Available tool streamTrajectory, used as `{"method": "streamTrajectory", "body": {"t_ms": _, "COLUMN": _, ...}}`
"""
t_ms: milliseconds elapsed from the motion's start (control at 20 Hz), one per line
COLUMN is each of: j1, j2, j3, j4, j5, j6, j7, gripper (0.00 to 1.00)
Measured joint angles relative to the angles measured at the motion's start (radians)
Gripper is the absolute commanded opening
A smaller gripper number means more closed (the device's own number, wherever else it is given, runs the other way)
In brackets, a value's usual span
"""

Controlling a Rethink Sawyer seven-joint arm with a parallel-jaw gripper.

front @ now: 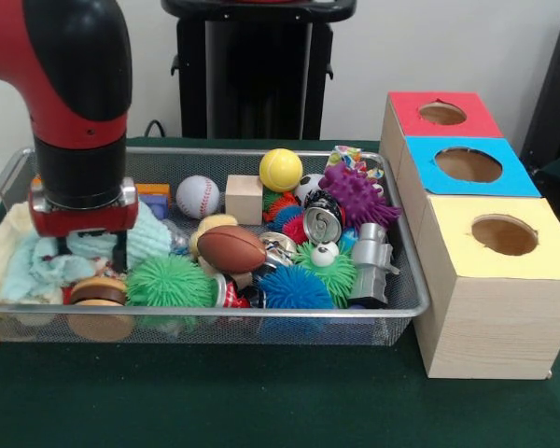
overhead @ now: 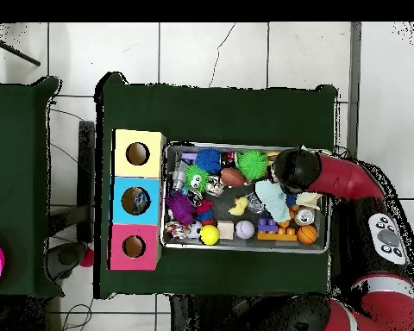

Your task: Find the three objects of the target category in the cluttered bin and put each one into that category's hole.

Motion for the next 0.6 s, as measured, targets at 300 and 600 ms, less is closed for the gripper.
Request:
{"method": "streamTrajectory", "body": {"t_ms": 300, "j1": -0.018, "j2": 0.010, "j3": 0.033, "j4": -0.051, "j5": -0.035, "j6": 0.049, "j7": 0.000, "gripper": 1.00}}
{"method": "streamTrajectory", "body": {"t_ms": 600, "j1": -0.031, "j2": 0.010, "j3": 0.074, "j4": -0.057, "j5": -0.012, "j6": 0.109, "j7": 0.000, "gripper": 1.00}}
